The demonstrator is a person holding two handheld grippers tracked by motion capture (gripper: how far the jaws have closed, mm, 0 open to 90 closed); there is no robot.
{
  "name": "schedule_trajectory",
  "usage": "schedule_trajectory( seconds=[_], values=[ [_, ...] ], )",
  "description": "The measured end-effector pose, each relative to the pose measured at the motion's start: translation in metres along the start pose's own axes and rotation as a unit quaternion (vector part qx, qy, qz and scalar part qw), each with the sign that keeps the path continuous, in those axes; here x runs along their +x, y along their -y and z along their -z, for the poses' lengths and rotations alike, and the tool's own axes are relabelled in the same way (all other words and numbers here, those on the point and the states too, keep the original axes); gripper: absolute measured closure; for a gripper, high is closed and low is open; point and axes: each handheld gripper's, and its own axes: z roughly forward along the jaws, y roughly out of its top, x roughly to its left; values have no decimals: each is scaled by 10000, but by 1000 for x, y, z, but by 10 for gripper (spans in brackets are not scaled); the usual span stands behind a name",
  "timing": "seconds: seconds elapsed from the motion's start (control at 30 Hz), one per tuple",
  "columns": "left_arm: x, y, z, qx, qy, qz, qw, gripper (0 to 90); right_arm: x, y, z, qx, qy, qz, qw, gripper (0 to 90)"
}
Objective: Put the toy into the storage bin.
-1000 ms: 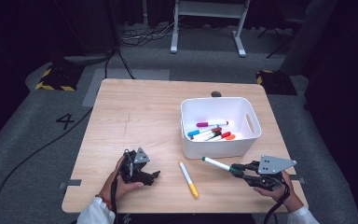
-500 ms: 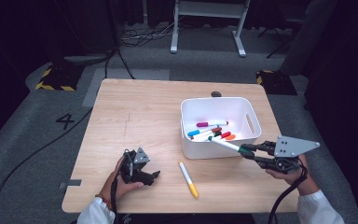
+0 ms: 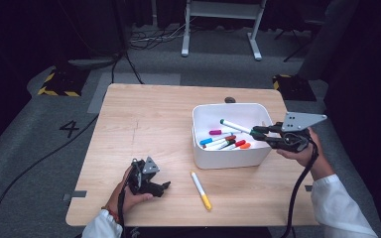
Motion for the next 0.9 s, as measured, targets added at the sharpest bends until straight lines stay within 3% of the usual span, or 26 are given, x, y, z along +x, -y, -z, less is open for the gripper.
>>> schedule_trajectory(
  seconds=[0.23, 0.43, 0.67, 0.9],
  values=[
    [0, 0, 0, 0, 1, 1, 10000, 144, -20, 3, -28, 471, -218, -74, 9986, 754],
    [0, 0, 0, 1, 1, -2, 10000, 144, -29, 6, -58, 1066, -512, 19, 9930, 754],
    [0, 0, 0, 1, 0, -3, 10000, 144, -32, 3, -79, 1681, -1143, 162, 9790, 754],
    [0, 0, 0, -1, -1, -2, 10000, 144, -22, -2, -90, 2276, -1701, 483, 9576, 753]
  ],
)
